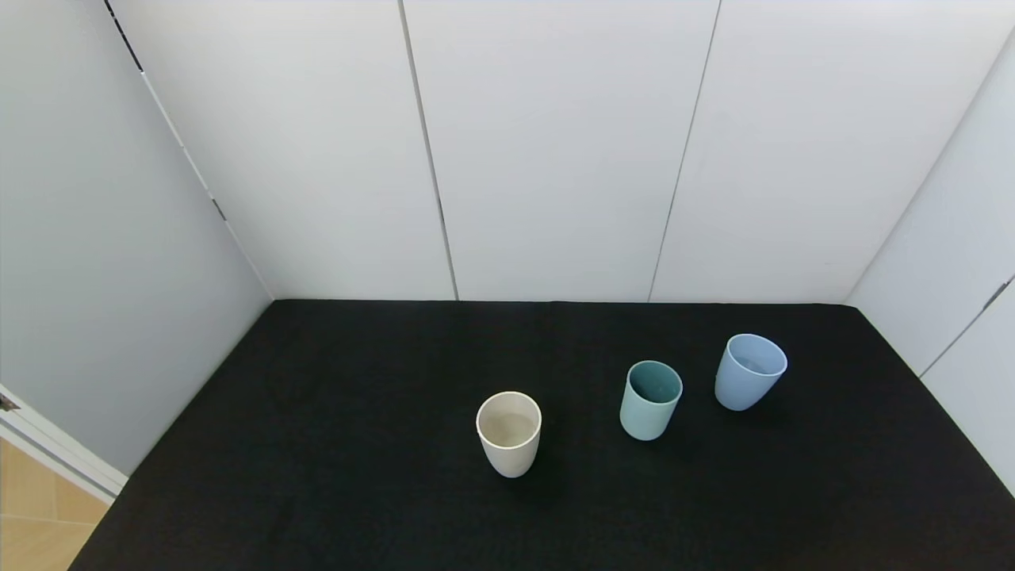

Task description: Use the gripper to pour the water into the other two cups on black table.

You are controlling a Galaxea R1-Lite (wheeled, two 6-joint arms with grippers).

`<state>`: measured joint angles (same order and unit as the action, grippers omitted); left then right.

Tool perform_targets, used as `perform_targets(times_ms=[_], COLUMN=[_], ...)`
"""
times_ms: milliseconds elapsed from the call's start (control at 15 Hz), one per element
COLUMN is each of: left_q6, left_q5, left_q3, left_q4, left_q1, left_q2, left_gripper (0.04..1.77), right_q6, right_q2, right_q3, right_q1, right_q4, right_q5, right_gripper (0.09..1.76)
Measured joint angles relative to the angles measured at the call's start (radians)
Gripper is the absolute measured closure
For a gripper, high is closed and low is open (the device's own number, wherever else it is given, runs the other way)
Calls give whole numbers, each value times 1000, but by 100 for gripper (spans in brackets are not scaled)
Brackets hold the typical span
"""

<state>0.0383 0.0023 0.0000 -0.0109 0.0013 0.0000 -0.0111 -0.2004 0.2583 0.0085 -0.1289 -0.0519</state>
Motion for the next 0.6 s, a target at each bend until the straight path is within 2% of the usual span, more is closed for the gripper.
perform_targets(times_ms=[133,600], left_q6=[0,0], left_q5=[0,0], left_q3=[0,0], left_q4=[0,0], left_q1=[0,0], left_q2=[0,0], left_gripper=[9,9], right_q6=[-5,-17], right_q2=[-122,-587], right_q3=[41,58], right_q1=[6,48], right_q4=[39,375], right_q5=[-1,-1], right_gripper=[15,15])
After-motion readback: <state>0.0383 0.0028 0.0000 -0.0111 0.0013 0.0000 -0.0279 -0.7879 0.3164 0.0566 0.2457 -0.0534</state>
